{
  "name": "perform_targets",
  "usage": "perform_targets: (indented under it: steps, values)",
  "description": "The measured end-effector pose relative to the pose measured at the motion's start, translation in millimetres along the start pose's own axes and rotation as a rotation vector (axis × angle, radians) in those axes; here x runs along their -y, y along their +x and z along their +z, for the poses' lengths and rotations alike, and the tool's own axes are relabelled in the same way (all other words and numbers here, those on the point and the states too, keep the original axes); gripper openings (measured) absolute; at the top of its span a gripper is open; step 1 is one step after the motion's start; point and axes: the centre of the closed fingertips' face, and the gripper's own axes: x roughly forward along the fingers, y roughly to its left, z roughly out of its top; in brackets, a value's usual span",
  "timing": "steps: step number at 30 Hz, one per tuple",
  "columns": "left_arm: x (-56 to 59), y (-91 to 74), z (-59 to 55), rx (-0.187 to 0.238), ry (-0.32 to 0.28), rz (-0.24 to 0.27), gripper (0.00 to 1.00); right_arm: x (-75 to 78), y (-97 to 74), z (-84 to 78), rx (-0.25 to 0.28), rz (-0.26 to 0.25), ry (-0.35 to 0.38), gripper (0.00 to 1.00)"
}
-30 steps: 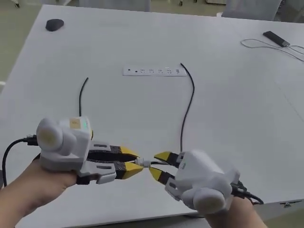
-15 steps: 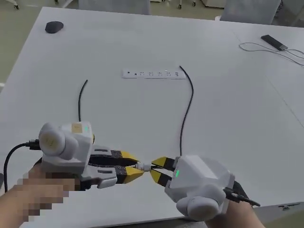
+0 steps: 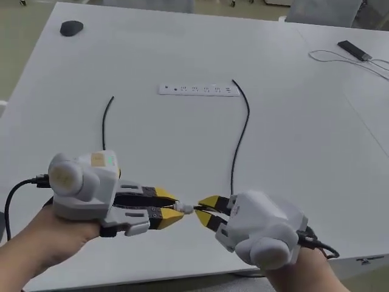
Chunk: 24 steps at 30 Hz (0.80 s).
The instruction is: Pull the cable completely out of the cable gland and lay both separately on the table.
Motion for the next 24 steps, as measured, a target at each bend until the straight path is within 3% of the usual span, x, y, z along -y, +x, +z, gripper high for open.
perform_targets:
  steps: [8,10,18,20,24]
  values:
    - [0.0,3.3,5.1,0.016,0.008,0.003,0.15,5.3,-1.5,-4.4,0.018,0.0,0.086,0.0]
    - [-0.8,3.8,5.2,0.016,0.012,0.007,0.15,8.7,-2.6,-11.5,-0.004,-0.013,0.101,0.0]
    - [-1.7,3.7,8.9,0.039,0.004,0.0,0.15,25.5,-9.9,-35.8,-0.001,-0.046,0.297,0.0]
    - [-1.6,4.9,9.6,0.042,0.005,0.0,0.15,30.7,-11.5,-41.9,-0.003,-0.058,0.305,0.0]
    - [-0.5,7.5,10.6,0.045,0.005,-0.006,0.15,35.2,-11.8,-56.6,-0.011,-0.079,0.393,0.0]
